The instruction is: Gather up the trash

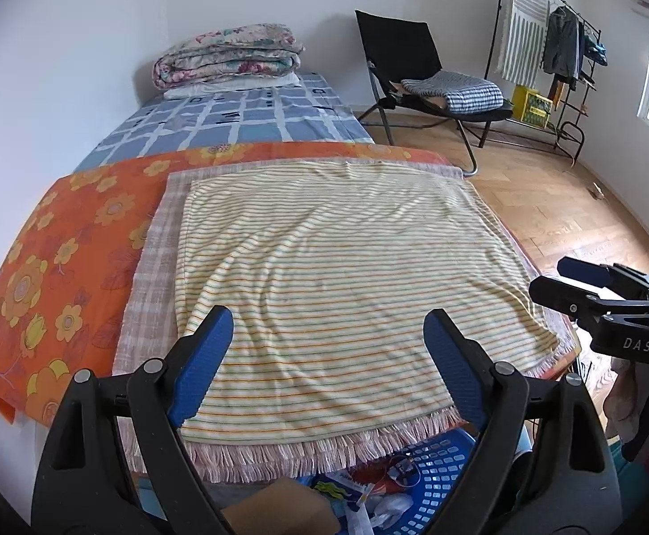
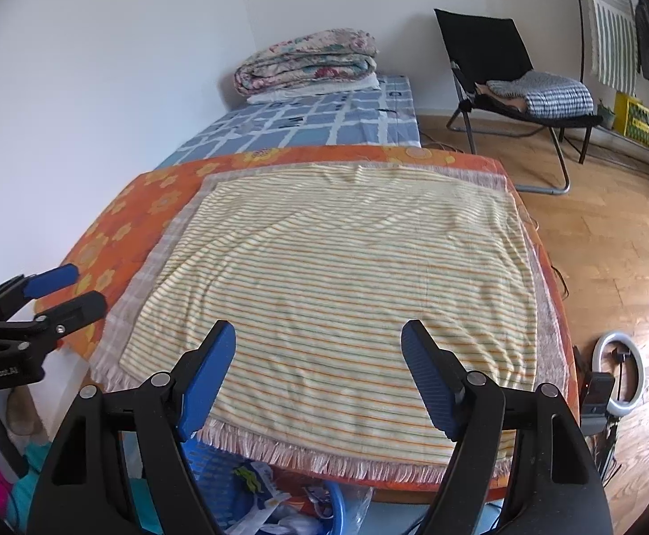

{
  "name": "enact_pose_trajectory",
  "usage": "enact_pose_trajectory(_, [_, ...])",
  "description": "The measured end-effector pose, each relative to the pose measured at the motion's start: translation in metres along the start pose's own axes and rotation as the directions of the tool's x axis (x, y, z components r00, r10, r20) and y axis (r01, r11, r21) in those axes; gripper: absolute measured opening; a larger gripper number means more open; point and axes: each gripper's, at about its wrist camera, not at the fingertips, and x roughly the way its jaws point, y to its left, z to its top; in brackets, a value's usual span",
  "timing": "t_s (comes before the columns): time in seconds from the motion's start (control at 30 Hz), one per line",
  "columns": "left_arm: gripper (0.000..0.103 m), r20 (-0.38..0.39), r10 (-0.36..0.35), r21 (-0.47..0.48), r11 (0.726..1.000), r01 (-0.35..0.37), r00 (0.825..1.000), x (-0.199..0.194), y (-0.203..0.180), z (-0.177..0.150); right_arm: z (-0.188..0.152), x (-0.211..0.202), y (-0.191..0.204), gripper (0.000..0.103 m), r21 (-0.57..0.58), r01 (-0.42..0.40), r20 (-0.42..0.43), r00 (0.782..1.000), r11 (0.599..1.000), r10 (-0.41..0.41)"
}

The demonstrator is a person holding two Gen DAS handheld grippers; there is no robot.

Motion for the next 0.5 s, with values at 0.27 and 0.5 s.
enact_pose_trajectory(0.27, [0.096, 0.000, 0.009, -0.015, 1.000, -0.009, 1.000, 0.0004, 0.0016, -0.0007, -0.0022, -0.0004, -0.0072, 0.077, 0.039, -0.003, -0.002, 1.000, 0.999, 0.003])
enact_pose_trajectory(0.5, [0.097, -0.001, 0.021, -0.017, 1.000, -0.021, 1.000, 0.0004, 0.0014, -0.0015, -0.0039, 0.0009, -0.0043, 0.077, 0.031, 0.002, -0.008, 1.000, 1.000, -0.002])
